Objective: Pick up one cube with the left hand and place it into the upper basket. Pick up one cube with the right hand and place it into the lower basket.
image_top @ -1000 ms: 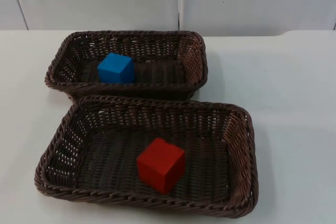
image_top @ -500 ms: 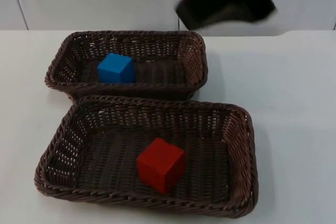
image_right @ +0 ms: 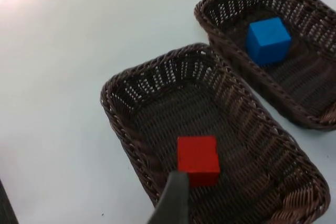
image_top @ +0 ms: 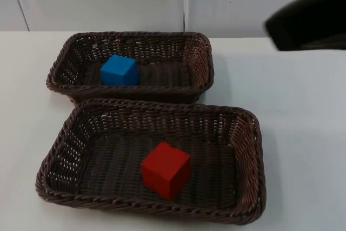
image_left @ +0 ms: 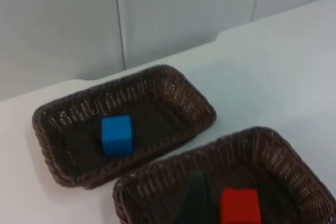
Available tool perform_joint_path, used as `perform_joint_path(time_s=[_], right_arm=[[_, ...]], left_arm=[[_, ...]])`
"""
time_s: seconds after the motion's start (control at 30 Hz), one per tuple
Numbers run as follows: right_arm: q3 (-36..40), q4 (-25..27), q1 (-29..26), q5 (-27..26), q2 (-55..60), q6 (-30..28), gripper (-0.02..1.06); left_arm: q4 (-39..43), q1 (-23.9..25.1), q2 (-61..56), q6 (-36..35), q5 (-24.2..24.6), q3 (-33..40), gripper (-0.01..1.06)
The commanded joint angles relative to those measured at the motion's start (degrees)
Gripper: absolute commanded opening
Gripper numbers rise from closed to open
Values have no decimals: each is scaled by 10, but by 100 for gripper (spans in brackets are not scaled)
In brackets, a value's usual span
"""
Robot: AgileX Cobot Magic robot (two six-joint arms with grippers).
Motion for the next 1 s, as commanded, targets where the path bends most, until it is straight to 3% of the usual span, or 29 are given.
perform_joint_path(time_s=[0.0, 0.37, 0.7, 0.97], right_arm=[[18, 0, 3, -7, -34, 6, 74], [92, -1, 3, -3, -195, 6, 74], [128, -1, 3, 57, -333, 26, 74], [146, -6, 3, 133, -440, 34, 74]], left_arm=[[-3, -3, -20, 6, 19, 11, 69], [3, -3, -128, 6, 34, 103, 69], [34, -3, -216, -16, 99, 106, 69], [123, -3, -277, -97, 131, 106, 69]])
